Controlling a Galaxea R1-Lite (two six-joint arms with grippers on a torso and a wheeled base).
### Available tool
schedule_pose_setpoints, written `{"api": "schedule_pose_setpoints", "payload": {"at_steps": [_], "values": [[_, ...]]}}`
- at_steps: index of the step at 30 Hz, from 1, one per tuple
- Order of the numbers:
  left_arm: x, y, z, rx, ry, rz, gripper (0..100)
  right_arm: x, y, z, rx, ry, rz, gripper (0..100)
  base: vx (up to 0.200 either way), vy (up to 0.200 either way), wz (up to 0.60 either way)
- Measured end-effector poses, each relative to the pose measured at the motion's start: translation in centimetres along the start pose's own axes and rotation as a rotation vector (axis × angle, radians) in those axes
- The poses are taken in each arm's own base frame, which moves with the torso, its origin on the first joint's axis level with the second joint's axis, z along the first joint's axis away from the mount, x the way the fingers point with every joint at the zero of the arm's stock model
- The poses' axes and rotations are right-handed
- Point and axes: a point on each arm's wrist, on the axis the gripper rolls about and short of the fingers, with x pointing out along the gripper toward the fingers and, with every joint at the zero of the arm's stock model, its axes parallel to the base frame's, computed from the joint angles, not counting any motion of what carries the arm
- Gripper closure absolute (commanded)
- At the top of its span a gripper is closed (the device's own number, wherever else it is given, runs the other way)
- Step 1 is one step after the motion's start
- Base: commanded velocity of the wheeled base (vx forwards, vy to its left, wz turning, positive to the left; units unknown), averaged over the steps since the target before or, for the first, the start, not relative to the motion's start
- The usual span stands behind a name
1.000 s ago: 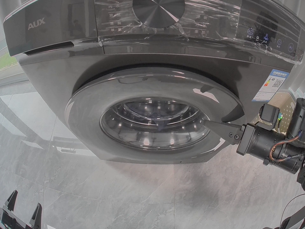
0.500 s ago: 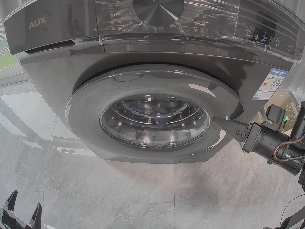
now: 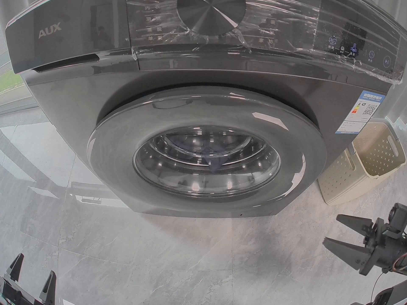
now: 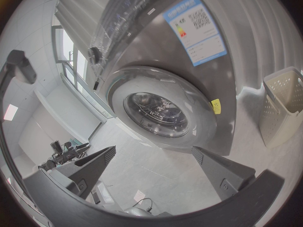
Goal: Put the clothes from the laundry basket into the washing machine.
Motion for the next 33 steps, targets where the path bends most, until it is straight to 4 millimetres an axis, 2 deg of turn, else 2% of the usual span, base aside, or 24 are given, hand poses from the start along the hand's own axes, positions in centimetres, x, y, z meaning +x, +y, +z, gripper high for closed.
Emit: {"api": "schedule_pose_setpoints", "payload": {"at_steps": [9,15,22,28,33], "values": [[0.0,0.0,0.0,-0.004,0.001,-0.003,0,-5.9,-1.5,-1.3,-0.135,-0.11,-0.158,0,0.0,0.0,0.0],[0.0,0.0,0.0,-0.005,0.001,-0.005,0,-9.2,-1.7,-3.5,-0.194,-0.135,-0.333,0,0.0,0.0,0.0],[0.0,0.0,0.0,-0.007,0.001,-0.006,0,-11.2,-1.1,-5.4,-0.272,-0.225,-0.503,0,0.0,0.0,0.0],[0.0,0.0,0.0,-0.009,0.001,-0.006,0,-12.0,-0.9,-7.0,-0.282,-0.257,-0.61,0,0.0,0.0,0.0],[0.0,0.0,0.0,-0.011,0.001,-0.006,0,-12.3,-0.9,-7.3,-0.277,-0.296,-0.718,0,0.0,0.0,0.0]]}}
